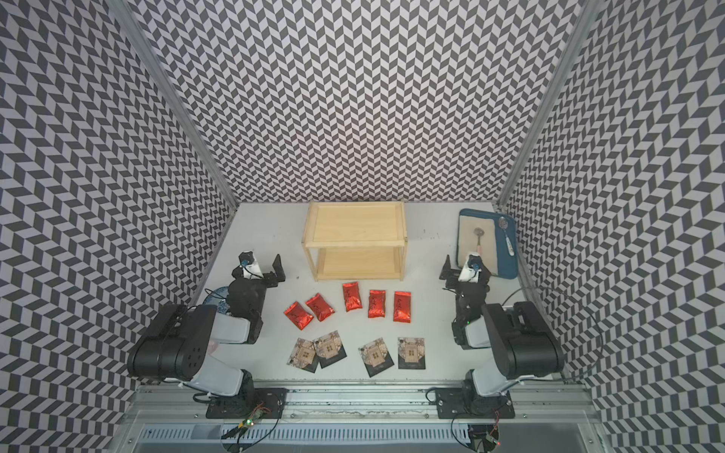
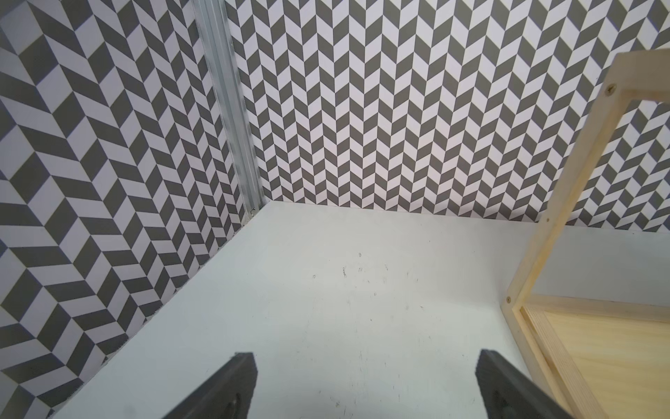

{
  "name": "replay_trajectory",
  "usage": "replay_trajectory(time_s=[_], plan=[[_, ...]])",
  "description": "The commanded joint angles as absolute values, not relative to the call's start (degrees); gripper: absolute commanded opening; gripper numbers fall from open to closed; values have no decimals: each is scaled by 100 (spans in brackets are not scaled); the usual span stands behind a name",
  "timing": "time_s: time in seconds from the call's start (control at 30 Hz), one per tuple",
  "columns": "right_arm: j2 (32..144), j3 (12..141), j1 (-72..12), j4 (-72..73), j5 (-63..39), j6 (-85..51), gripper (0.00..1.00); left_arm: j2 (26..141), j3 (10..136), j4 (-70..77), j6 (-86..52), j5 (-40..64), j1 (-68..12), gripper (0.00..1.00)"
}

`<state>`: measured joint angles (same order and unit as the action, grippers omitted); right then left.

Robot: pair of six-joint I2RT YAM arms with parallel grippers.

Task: Place the tea bags on the shelf by color
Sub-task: Move the shelf to the center of the board.

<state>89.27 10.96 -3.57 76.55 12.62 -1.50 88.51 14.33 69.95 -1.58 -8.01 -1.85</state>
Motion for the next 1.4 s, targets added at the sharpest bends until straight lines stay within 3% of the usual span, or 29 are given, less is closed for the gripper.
replay_trajectory(time_s=[0.0,0.4,0.53,0.6,0.8,0.93,1.1,1.37], plan=[[8974,1138,-333,7925,1278,-122,100,8853,1477,7023,-114,-732,-167,100],[8905,1146,-328,7917,1315,-125,100,8823,1502,6960,-121,-801,-167,100],[7823,1771,-502,6015,1804,-111,100,8247,2203,5260,-289,-1168,-167,100],[7320,2276,-583,4666,2055,-845,100,7976,2420,4762,-373,-1305,-184,100],[6731,3436,-639,2637,324,-2290,91,6998,3527,2171,-1981,-1380,-214,100],[6546,4070,-737,1912,-1044,-2691,87,6890,4896,456,-2691,-521,-234,99],[6633,4491,-1048,1605,-1902,-2642,87,6974,5502,105,-2995,688,-451,100],[7353,4885,-1596,1426,-2001,-2515,80,7603,5745,141,-3171,1383,-1005,99]])
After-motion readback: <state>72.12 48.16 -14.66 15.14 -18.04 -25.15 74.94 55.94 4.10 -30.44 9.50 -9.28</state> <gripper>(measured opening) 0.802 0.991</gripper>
